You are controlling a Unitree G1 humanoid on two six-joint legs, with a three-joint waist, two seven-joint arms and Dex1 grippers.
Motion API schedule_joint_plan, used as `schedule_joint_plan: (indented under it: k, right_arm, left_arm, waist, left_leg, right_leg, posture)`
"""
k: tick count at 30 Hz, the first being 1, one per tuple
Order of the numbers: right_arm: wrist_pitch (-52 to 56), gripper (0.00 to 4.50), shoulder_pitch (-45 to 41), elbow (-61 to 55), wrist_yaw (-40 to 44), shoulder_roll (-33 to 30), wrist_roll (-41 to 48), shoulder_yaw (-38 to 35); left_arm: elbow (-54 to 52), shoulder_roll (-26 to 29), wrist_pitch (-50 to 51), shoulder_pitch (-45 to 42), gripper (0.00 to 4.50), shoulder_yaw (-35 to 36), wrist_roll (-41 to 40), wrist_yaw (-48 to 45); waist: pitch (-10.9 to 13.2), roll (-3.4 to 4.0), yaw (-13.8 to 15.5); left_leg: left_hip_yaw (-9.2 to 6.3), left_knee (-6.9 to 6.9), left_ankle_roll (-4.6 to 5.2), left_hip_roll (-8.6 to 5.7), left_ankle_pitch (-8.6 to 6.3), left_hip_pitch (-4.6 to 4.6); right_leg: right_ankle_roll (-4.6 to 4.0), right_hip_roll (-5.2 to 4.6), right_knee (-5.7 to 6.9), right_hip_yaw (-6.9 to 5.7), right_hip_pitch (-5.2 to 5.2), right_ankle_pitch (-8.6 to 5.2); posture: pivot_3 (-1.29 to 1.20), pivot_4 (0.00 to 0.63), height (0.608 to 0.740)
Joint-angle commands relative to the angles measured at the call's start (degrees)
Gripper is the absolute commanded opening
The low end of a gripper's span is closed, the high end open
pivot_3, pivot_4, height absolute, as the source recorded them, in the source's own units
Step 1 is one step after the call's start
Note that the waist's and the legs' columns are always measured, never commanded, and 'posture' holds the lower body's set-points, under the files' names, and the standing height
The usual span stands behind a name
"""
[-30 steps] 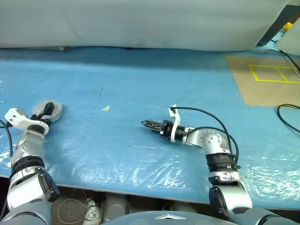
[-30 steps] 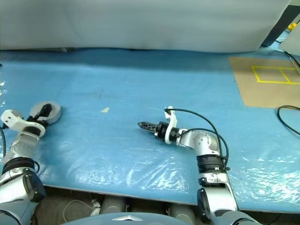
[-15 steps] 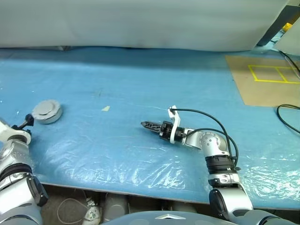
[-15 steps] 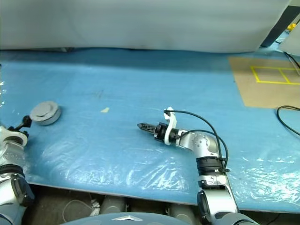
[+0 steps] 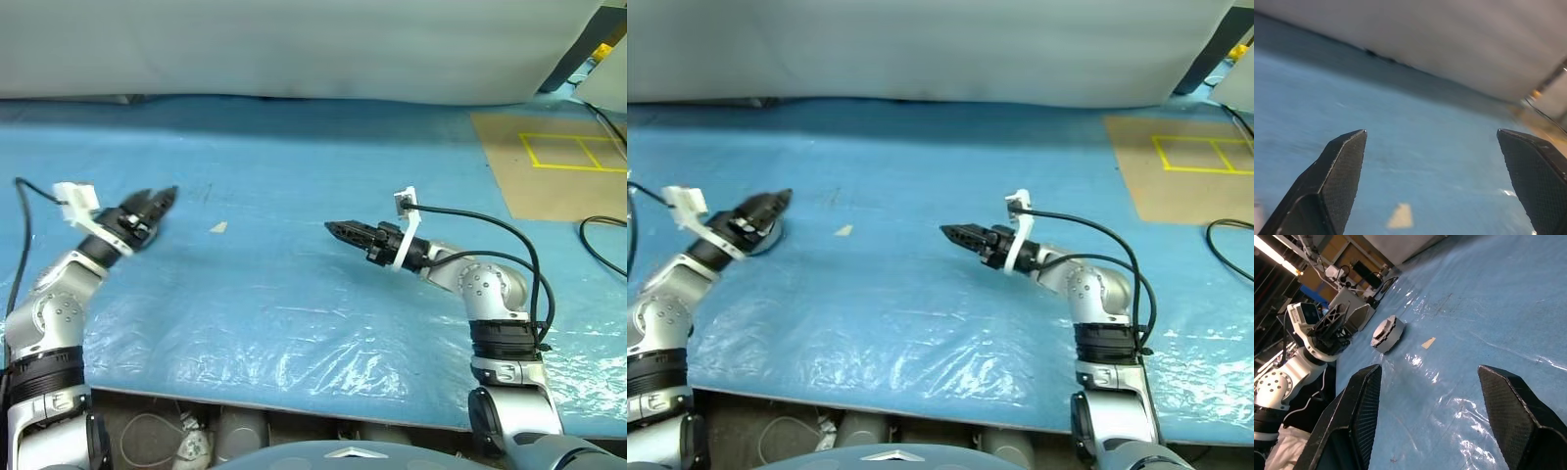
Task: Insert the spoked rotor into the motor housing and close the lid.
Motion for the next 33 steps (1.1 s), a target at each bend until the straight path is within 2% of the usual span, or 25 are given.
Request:
schedule_joint_plan:
  k: [1,6,9,10,12,18,23,33]
  right_arm:
    - [-0.79,3.30,-0.24,-3.69,1.44,-1.24,2.01,-0.65]
    - [-3.97,3.30,1.23,-7.46,4.24,-5.58,-0.54,1.21]
    - [-9.80,3.30,3.21,-9.96,7.59,-10.75,-6.21,5.81]
    - [-13.96,3.30,4.19,-10.52,8.47,-12.74,-10.27,8.64]
    - [-16.56,3.30,4.47,-10.63,8.45,-13.41,-11.87,9.48]
    - [-23.62,3.30,4.94,-7.87,6.58,-13.94,-19.43,12.76]
    - [-23.45,3.30,5.44,-7.22,4.12,-11.03,-18.63,11.00]
    - [-23.32,3.30,5.81,-6.92,0.08,-6.98,-19.40,11.29]
  left_arm:
    - [-7.77,0.52,4.26,-0.38,4.47,-2.25,-3.51,-2.31]
    - [-11.93,1.19,7.01,-1.30,4.47,-6.86,-3.22,-5.02]
    - [-14.16,3.37,6.34,-0.50,4.47,-11.73,-0.06,-9.71]
    - [-14.01,3.96,4.22,0.14,4.47,-14.30,2.68,-11.70]
    - [-12.77,3.92,0.31,0.87,4.47,-18.44,7.33,-14.02]
    - [-5.00,-1.61,-15.72,-0.24,4.47,-29.09,22.10,-15.91]
    - [-4.85,-6.40,-14.95,-2.54,4.47,-26.83,20.29,-13.09]
    - [-6.13,-9.12,-12.83,-2.94,4.47,-23.45,19.02,-8.56]
  waist:
    - [0.00,0.00,-0.01]
    - [0.02,0.02,0.00]
    - [0.02,0.02,0.07]
    - [0.02,0.03,0.06]
    - [0.01,0.03,-0.05]
    - [0.03,0.08,-0.53]
    - [0.03,0.09,-0.68]
    - [0.03,0.09,-0.73]
  left_leg:
    - [0.00,0.00,0.00,0.01,0.00,-0.01]
    - [0.01,0.01,0.01,-0.02,0.00,0.02]
    - [0.01,0.00,0.01,-0.02,0.00,0.01]
    - [0.00,-0.01,0.01,-0.02,0.00,0.01]
    - [0.00,-0.02,0.01,-0.03,0.00,0.05]
    - [-0.03,0.05,0.02,-0.02,0.01,0.09]
    - [-0.03,0.16,0.03,-0.02,0.01,0.08]
    - [-0.01,0.29,0.04,-0.02,0.01,0.10]
  right_leg:
    - [0.00,0.02,0.00,-0.01,0.00,0.00]
    - [0.00,0.01,0.00,0.02,0.03,0.00]
    - [0.01,0.03,-0.03,0.01,0.03,0.00]
    - [0.01,0.03,-0.06,0.01,0.04,0.00]
    - [0.02,0.04,-0.09,0.02,0.07,0.01]
    - [0.07,0.04,-0.09,0.04,0.13,0.03]
    - [0.06,0.04,0.05,0.05,0.12,0.03]
    - [0.02,0.03,0.28,0.09,0.09,0.02]
  posture:
    - [0.00,0.150,0.740]
    - [0.00,0.150,0.740]
    - [0.00,0.150,0.740]
    - [0.00,0.150,0.740]
    - [0.00,0.150,0.740]
    - [0.00,0.150,0.740]
    - [0.00,0.150,0.740]
    - [0.00,0.150,0.740]
